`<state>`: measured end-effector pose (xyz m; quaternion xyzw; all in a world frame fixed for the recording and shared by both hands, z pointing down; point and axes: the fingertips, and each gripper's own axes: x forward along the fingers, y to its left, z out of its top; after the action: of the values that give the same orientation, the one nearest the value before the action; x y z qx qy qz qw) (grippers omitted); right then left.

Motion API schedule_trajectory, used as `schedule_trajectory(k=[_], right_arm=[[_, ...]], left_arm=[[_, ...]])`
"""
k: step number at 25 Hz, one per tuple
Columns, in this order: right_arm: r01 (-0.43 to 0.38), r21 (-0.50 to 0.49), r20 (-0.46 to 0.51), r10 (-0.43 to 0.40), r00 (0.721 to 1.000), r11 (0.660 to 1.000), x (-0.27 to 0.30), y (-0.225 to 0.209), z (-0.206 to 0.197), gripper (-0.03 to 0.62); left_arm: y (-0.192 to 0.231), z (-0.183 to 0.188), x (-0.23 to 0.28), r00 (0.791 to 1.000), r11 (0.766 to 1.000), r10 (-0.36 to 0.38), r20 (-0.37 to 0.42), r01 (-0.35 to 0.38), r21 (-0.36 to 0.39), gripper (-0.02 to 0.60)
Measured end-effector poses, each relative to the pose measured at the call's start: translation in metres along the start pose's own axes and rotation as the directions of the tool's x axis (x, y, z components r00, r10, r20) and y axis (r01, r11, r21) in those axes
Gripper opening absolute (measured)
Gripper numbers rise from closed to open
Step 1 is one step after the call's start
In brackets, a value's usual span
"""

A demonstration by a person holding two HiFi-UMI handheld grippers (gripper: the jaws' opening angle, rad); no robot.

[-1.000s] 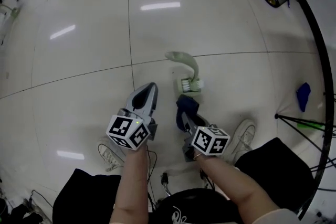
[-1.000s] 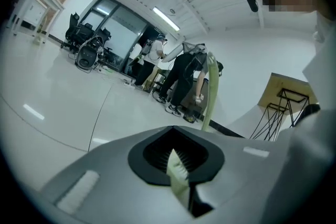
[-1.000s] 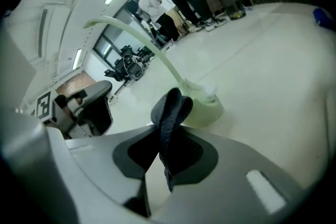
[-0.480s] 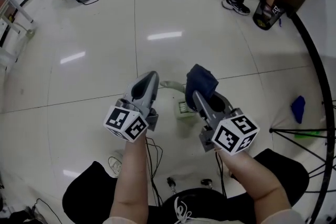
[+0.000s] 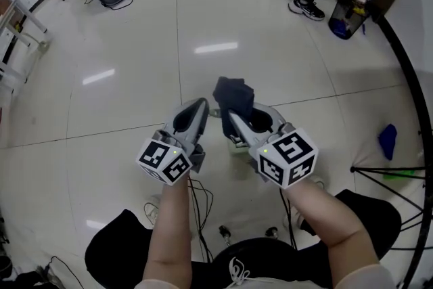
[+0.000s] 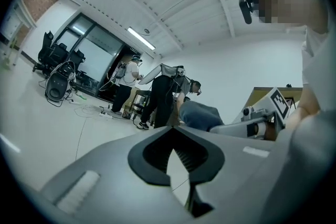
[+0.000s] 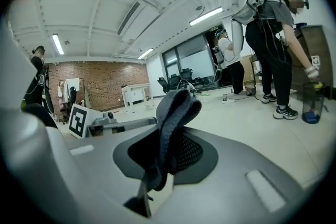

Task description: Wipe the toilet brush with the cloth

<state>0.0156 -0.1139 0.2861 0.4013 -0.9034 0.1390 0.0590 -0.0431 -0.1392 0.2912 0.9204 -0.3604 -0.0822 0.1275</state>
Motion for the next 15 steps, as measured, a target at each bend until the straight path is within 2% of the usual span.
schedule_trajectory(k=[7, 15], right_arm=[[0.075, 0.032, -0.055, -0.073, 0.996, 0.997, -0.005, -0.035, -0.033, 0.069], [0.214, 0.093, -0.178, -0.195, 0.964, 0.972, -0.007, -0.08, -0.113, 0.069]], left_arm=[[-0.006, 0.002, 0.006, 1.0, 0.999, -0.007, -0.018, 0.008, 0.038, 0.006], [-0.006, 0.002, 0.009, 1.0, 0.998, -0.001, -0.018, 0.002, 0.056, 0.006]])
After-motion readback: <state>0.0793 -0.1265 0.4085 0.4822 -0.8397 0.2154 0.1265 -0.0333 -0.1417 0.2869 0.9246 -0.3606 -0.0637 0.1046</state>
